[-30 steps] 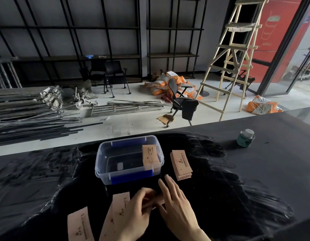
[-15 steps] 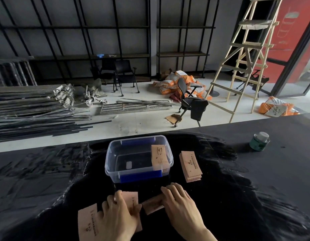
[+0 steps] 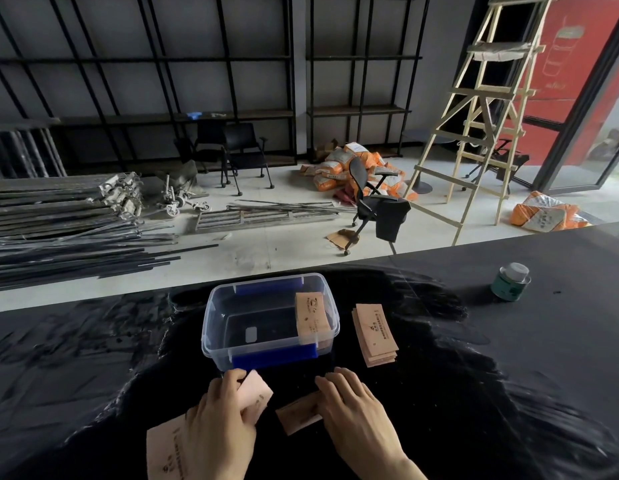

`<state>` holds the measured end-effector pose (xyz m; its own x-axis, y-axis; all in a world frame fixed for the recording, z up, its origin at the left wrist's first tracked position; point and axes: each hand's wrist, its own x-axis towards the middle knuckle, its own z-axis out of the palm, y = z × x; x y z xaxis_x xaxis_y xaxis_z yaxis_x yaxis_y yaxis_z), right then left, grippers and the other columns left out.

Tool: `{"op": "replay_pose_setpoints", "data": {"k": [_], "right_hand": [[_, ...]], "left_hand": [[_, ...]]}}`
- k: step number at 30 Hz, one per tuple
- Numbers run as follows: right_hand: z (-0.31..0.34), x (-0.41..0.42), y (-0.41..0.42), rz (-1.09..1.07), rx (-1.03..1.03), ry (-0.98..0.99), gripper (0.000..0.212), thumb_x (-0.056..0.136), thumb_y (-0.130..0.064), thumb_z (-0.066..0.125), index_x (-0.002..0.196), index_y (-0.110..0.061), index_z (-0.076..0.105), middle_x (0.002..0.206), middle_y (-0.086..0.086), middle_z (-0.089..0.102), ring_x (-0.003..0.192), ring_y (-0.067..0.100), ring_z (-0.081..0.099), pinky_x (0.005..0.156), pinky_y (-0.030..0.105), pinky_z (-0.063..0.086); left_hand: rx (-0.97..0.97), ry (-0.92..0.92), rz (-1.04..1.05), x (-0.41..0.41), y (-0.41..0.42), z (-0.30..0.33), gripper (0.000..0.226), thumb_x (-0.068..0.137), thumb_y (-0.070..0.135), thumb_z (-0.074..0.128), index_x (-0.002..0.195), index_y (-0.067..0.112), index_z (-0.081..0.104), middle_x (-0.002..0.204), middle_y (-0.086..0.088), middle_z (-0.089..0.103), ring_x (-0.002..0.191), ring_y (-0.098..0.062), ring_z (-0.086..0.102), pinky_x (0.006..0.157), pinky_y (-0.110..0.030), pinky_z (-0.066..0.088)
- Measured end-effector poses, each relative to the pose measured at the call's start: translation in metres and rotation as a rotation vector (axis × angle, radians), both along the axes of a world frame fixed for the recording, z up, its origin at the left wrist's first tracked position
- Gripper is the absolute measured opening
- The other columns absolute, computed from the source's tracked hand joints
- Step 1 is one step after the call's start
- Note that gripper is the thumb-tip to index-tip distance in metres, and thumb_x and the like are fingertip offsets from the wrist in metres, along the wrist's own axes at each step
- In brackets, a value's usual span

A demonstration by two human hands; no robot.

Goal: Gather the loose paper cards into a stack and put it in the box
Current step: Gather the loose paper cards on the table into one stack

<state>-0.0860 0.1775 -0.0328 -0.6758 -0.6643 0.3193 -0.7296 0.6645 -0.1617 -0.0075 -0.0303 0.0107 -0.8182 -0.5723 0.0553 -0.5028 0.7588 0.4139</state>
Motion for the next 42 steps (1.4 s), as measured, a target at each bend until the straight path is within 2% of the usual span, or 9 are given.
{"op": "replay_pose_setpoints", "data": {"k": [6,12,15,20,23,29,34,38,42], "right_hand": [[0.001,0.000,-0.001,-0.007,0.002,0.001,0.055,0.085,-0.029,0.081,0.136,-0.013,0.065,0.130,0.003,0.071,0.127,0.027,0.064,0.099,0.035,0.059],[-0.002,0.000,-0.006,-0.017,-0.036,-0.124,0.072,0.096,-0.027,0.066,0.158,-0.009,0.035,0.159,0.004,0.047,0.146,0.026,0.043,0.111,0.034,0.050],[-0.001,0.002,-0.004,0.010,-0.021,-0.109,0.073,0.095,-0.030,0.070,0.157,-0.011,0.038,0.158,0.005,0.049,0.145,0.026,0.044,0.109,0.033,0.051],[0.001,0.001,-0.003,0.001,0.021,-0.034,0.047,0.089,-0.026,0.076,0.133,-0.011,0.066,0.132,0.005,0.068,0.129,0.029,0.060,0.099,0.034,0.059],[-0.003,0.000,-0.005,0.040,0.068,0.051,0.030,0.088,-0.026,0.079,0.115,-0.015,0.074,0.131,0.004,0.068,0.131,0.031,0.059,0.100,0.038,0.058],[-0.002,0.003,-0.008,-0.018,0.038,0.063,0.058,0.091,-0.040,0.061,0.144,-0.018,0.058,0.144,0.005,0.064,0.140,0.030,0.053,0.111,0.046,0.049],[-0.006,0.003,-0.005,0.005,-0.001,0.043,0.050,0.093,-0.031,0.051,0.140,-0.017,0.060,0.127,0.002,0.069,0.130,0.029,0.060,0.108,0.045,0.051],[-0.007,0.005,-0.006,-0.011,-0.024,0.036,0.051,0.094,-0.032,0.047,0.143,-0.018,0.056,0.129,0.001,0.067,0.131,0.028,0.058,0.109,0.044,0.051],[-0.009,0.004,-0.010,-0.017,-0.028,0.020,0.052,0.094,-0.034,0.047,0.143,-0.018,0.054,0.129,0.002,0.068,0.130,0.029,0.058,0.108,0.043,0.051]], "left_hand": [[0.213,0.163,-0.112,-0.002,-0.002,-0.005,0.045,0.081,0.012,0.078,0.097,0.048,0.055,0.094,0.024,0.068,0.086,0.003,0.068,0.072,-0.023,0.058],[0.315,0.145,-0.441,-0.013,0.020,0.008,0.030,0.097,0.023,0.059,0.110,0.049,0.060,0.102,0.044,0.066,0.097,0.018,0.064,0.085,-0.008,0.054],[0.471,0.164,-0.529,-0.017,0.034,0.007,0.039,0.097,0.012,0.062,0.122,0.042,0.059,0.112,0.032,0.071,0.108,0.011,0.066,0.095,-0.019,0.057],[0.332,0.271,-0.270,-0.005,0.029,-0.004,0.055,0.081,0.024,0.079,0.129,0.036,0.053,0.124,0.024,0.057,0.115,0.001,0.057,0.102,-0.024,0.046],[0.400,0.114,-0.261,-0.001,0.028,-0.009,0.052,0.081,0.012,0.074,0.119,0.041,0.054,0.117,0.020,0.062,0.111,-0.003,0.061,0.103,-0.029,0.051],[0.326,0.063,-0.429,-0.008,0.037,-0.014,0.040,0.093,0.024,0.064,0.122,0.049,0.052,0.119,0.027,0.063,0.108,0.011,0.059,0.098,-0.012,0.046],[0.181,0.338,-0.198,0.005,0.018,-0.014,0.027,0.095,0.030,0.062,0.121,0.036,0.060,0.112,0.019,0.066,0.105,-0.003,0.061,0.095,-0.036,0.052],[0.016,-0.070,0.041,0.016,-0.007,-0.006,0.065,0.090,0.036,0.062,0.149,0.034,0.036,0.149,0.007,0.050,0.140,-0.019,0.041,0.117,-0.039,0.035],[0.035,-0.173,-0.062,0.018,-0.015,0.000,0.068,0.088,0.034,0.064,0.148,0.040,0.033,0.141,0.009,0.051,0.132,-0.015,0.048,0.114,-0.036,0.038]]}}
